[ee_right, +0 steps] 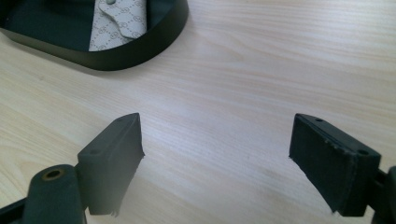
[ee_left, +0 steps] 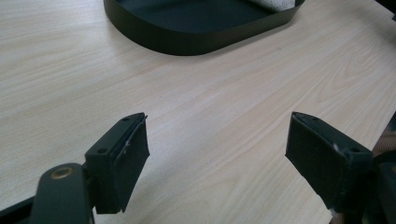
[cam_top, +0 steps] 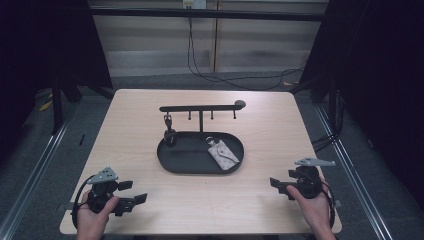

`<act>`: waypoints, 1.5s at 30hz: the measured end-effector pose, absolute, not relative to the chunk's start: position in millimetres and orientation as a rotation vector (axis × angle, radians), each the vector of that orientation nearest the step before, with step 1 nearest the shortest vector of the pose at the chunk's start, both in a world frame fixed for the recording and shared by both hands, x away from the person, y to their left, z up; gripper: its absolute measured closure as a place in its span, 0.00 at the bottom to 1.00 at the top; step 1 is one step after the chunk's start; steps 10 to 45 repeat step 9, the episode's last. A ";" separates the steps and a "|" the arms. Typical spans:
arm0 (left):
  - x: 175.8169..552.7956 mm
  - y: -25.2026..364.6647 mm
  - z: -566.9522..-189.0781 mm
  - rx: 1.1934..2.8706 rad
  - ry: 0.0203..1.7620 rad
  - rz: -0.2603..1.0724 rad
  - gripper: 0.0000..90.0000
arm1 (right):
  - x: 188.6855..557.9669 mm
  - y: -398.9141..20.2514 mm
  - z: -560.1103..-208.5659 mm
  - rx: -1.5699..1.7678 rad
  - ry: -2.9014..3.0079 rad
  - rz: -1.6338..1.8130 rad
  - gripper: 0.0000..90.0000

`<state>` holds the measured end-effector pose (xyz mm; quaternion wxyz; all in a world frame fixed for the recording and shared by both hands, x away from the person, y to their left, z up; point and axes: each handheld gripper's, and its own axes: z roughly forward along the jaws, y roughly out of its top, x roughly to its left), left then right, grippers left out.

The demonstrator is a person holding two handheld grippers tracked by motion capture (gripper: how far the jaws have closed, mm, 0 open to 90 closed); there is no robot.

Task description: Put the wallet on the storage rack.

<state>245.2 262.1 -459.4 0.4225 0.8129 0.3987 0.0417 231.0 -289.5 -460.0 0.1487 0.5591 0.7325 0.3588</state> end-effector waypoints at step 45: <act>244.6 263.7 -458.3 2.022 0.994 0.100 0.23 | 222.2 -293.1 -478.0 1.630 2.136 0.883 0.19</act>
